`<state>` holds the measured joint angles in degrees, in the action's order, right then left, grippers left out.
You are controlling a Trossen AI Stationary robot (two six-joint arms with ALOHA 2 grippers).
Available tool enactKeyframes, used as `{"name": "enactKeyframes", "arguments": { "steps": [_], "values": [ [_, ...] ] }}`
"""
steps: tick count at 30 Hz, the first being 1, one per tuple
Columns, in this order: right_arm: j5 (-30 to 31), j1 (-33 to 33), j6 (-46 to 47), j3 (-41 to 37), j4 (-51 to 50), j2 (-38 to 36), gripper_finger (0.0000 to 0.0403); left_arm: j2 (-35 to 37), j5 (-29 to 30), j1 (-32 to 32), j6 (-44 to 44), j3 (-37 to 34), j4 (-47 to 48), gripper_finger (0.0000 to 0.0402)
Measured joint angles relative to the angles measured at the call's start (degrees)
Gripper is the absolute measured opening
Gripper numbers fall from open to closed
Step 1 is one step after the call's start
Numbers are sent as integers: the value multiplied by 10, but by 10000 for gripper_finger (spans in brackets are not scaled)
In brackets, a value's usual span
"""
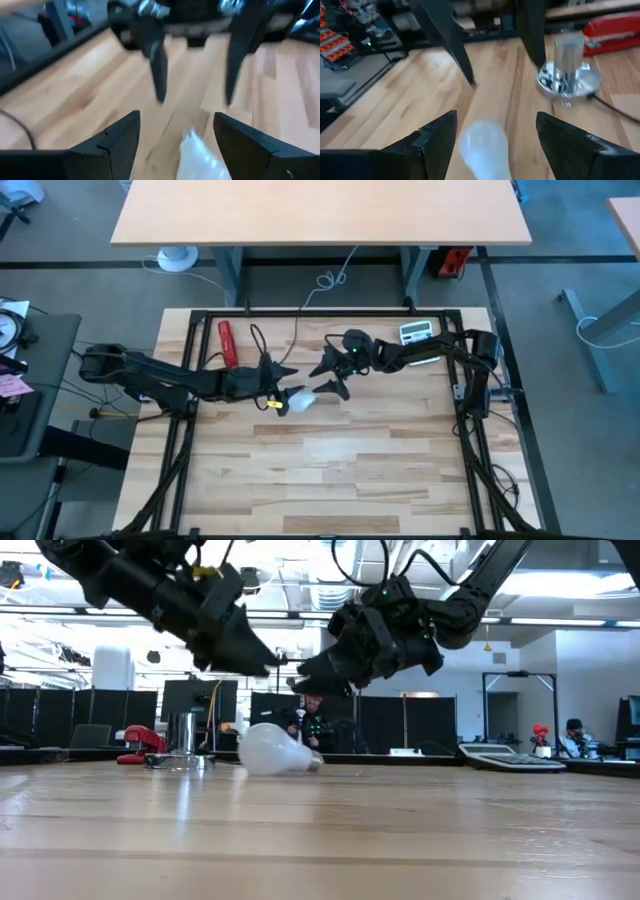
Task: Screw lightbulb
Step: Insert the lightbulb into the silver lamp socket
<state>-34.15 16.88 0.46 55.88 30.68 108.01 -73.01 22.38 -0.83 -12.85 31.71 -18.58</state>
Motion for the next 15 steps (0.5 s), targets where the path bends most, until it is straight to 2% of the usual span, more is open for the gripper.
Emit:
{"name": "enactKeyframes", "arguments": {
  "steps": [4, 9, 12, 15],
  "values": [
    [0, -4, 1, 2, -26, -1, 280, -2, 11, -8, -28, 0, 41, 240],
    [0, -14, 0, 1, -76, -1, 280, 15, 64, -20, -55, -1, 127, 240],
    [5, -24, 1, 1, -98, -1, 280, 49, 97, -22, -61, -1, 163, 240],
    [45, -32, 17, 1, -101, -1, 280, 103, 146, -6, -64, -1, 228, 235]
  ]
}}
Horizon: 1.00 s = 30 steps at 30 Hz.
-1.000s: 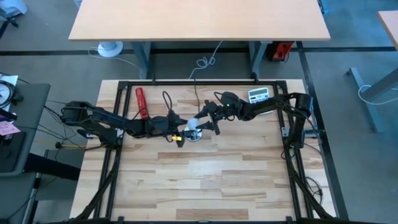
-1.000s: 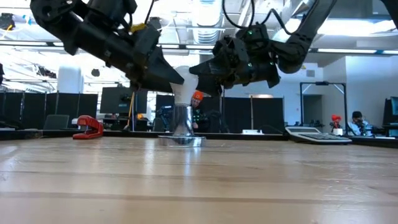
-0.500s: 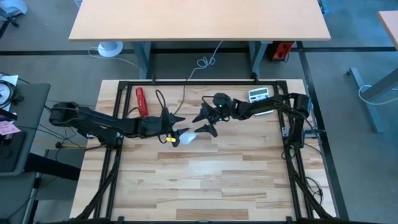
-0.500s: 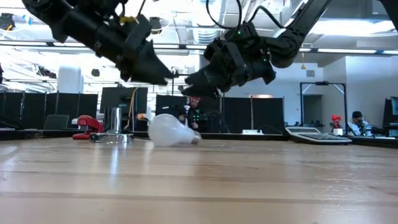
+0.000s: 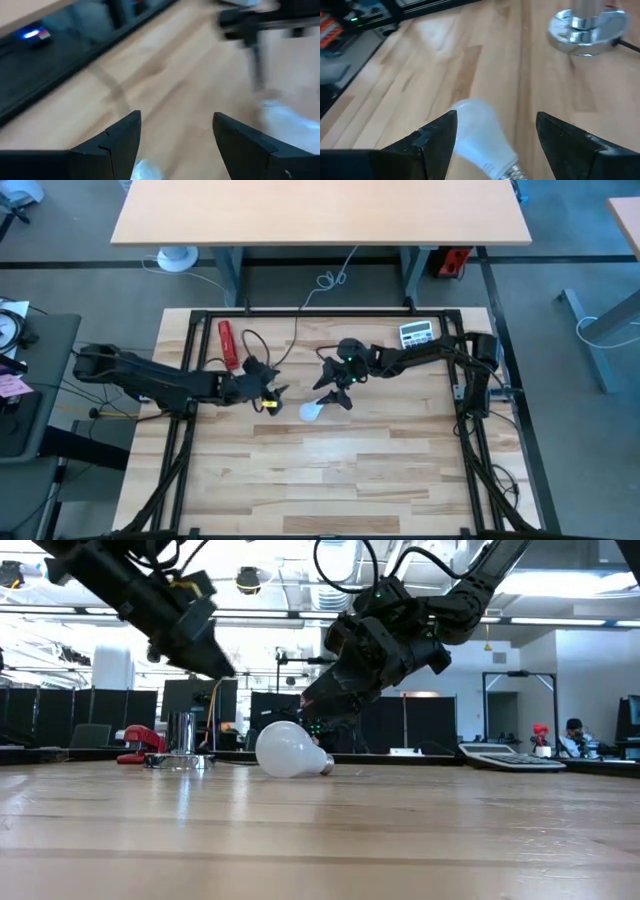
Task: Screw lightbulb
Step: Insert the lightbulb into the silver lamp socket
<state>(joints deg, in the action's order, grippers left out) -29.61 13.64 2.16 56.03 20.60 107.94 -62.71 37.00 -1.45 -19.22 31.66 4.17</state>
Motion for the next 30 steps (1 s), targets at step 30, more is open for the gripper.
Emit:
{"name": "enactKeyframes", "arguments": {
  "steps": [30],
  "values": [
    [28, -50, 36, 12, -1, -1, 280, 12, -165, 304, 44, 0, 223, 124]
  ]
}}
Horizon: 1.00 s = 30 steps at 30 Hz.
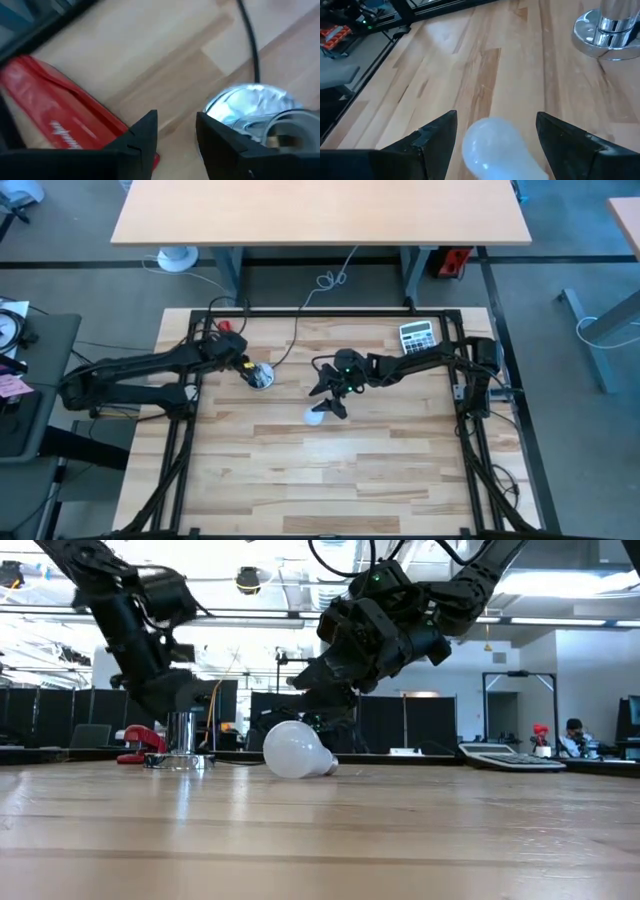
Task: Screw lightbulb
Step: Insert the lightbulb into the silver lamp socket
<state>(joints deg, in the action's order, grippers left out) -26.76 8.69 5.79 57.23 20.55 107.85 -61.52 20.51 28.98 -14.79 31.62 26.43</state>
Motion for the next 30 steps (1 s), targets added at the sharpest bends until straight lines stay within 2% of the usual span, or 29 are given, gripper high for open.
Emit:
{"name": "enactKeyframes", "arguments": {
  "steps": [4, 7, 9, 12, 17, 22, 24, 28, 30],
  "values": [
    [0, -4, -1, 0, -21, 0, 280, -65, -8, -19, -13, 0, -21, 113],
    [1, -5, -2, 0, -32, 0, 280, -104, -18, -32, -25, 2, -77, 109],
    [1, -9, -13, 0, -33, 0, 280, -128, -51, -47, -34, 2, -125, 108],
    [1, -18, -23, 0, -37, -2, 280, -153, -98, -65, -35, 3, -183, 108],
    [-5, -33, -32, 0, -78, -10, 280, -189, -123, -111, -67, 2, -252, 108],
    [-2, -55, -89, 1, -106, -33, 281, -212, -130, -164, -96, 0, -303, 109],
    [25, -66, -136, 15, -139, -50, 281, -212, -134, -182, -101, 0, -309, 109],
    [157, -97, -253, 77, -298, -59, 281, -212, -127, -215, -118, 1, -339, 109],
    [186, -107, -295, 118, -361, -50, 281, -212, -126, -229, -124, 5, -360, 109]
  ]
}}
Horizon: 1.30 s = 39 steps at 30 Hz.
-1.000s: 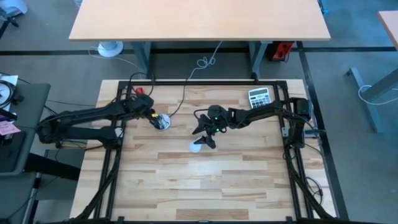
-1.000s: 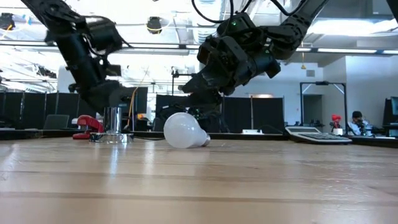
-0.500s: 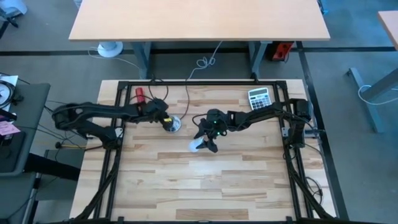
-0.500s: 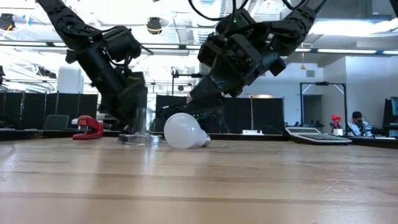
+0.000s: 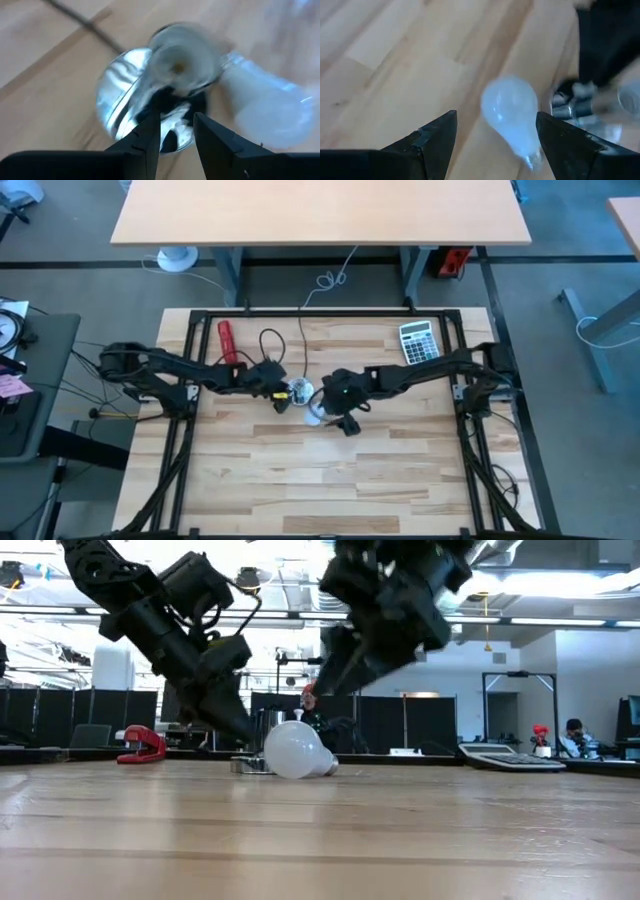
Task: Screw lightbulb
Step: Insert the lightbulb into the silver lamp socket
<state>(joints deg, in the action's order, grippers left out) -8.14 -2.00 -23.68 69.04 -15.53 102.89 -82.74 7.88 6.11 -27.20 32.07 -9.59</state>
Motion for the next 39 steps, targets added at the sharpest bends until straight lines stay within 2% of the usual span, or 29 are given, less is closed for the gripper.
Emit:
{"name": "enactKeyframes", "arguments": {
  "steps": [6, 15, 21, 25, 29, 31, 34, 39],
  "values": [
    [4, -11, -53, 119, -104, 53, 282, 1, 29, -34, -18, 1, -22, 109],
    [23, -6, -96, 318, -299, 212, 282, 15, 51, -65, -24, -3, 34, 109],
    [45, -1, -118, 392, -364, 260, 282, 43, 80, -77, -40, -39, 56, 109],
    [71, 9, -109, 396, -384, 246, 282, 62, 96, -90, -53, -62, 59, 109],
    [63, 34, -17, 391, -414, 197, 282, 72, 110, -109, -44, -68, 38, 109],
    [38, 50, 35, 374, -418, 168, 282, 76, 111, -124, -17, -69, 9, 109],
    [3, 72, 101, 316, -390, 120, 282, 75, 113, -151, 53, -68, -64, 109],
    [2, 83, 189, 164, -272, 18, 282, 62, 123, -181, 164, -68, -183, 109]
  ]
}}
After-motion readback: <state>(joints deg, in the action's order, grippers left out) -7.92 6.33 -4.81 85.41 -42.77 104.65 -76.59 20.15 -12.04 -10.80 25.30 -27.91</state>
